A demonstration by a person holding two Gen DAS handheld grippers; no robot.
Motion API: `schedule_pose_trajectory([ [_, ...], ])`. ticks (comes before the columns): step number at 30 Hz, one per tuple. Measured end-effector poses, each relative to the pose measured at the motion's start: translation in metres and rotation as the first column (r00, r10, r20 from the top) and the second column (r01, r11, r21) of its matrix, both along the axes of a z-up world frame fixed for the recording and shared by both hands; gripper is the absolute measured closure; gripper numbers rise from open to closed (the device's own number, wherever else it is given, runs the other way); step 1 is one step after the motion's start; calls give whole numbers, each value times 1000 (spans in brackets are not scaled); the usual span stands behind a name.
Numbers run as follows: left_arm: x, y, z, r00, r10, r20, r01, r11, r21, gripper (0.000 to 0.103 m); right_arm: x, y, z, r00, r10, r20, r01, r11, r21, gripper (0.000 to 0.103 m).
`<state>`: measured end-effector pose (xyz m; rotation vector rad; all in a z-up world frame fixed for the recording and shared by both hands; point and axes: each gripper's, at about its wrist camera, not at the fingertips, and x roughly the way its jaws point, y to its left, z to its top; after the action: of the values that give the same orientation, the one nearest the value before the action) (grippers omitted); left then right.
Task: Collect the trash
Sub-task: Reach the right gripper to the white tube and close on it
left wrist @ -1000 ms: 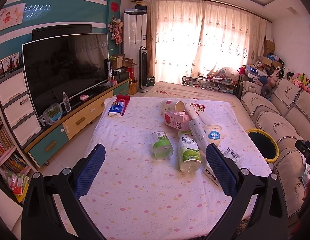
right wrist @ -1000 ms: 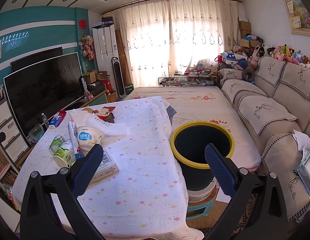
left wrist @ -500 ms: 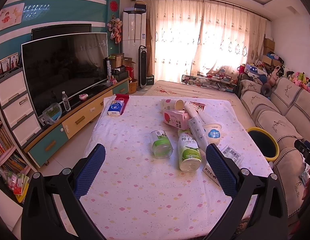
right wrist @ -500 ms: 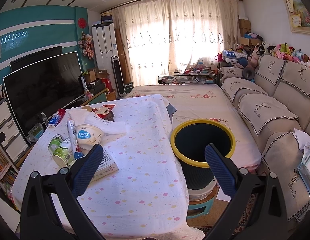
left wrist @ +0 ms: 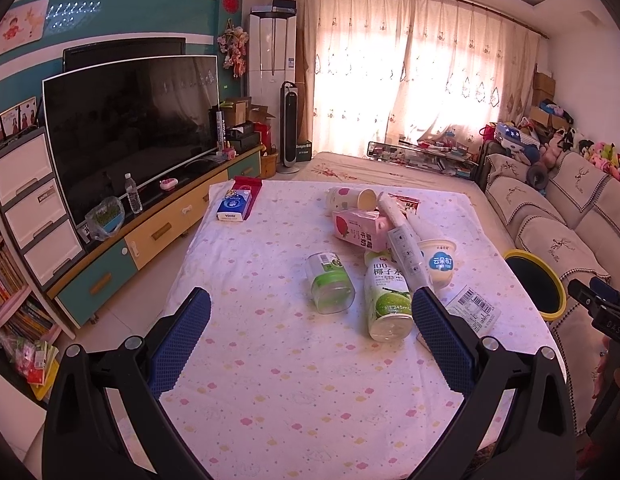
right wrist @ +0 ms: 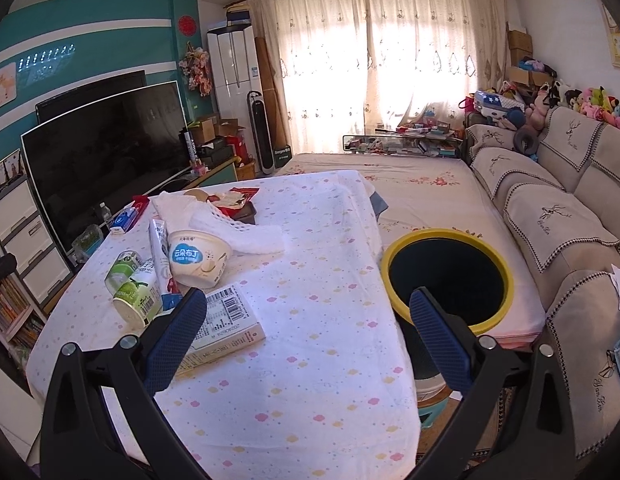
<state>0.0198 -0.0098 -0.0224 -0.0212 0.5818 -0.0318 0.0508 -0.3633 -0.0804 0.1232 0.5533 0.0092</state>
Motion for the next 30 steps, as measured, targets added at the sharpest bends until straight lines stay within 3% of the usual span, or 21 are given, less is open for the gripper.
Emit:
schedule_pose_trajectory([
  [6,15,3,-10,1000,9,-19,-9,1000,0,4,30,28,1,995,91,37,-92,995,28,6],
  [11,27,6,-17,1000,17,-21,-17,1000,6,4,54,74,-5,974,223,32,-223,975,-8,6],
  [13,31,8,-19,1000,19,-23,-18,1000,7,4,63,94,-10,964,267,16,-266,963,-32,11],
  [15,34,10,-21,999,20,-28,-20,1000,6,4,73,111,-14,953,302,-3,-302,953,-37,25],
  [21,42,17,-26,999,33,-31,-33,999,12,4,95,135,-32,932,348,-96,-352,936,-22,53],
  [30,49,27,-34,999,33,-41,-33,999,-3,4,112,147,-51,925,337,-175,-347,937,-28,64],
])
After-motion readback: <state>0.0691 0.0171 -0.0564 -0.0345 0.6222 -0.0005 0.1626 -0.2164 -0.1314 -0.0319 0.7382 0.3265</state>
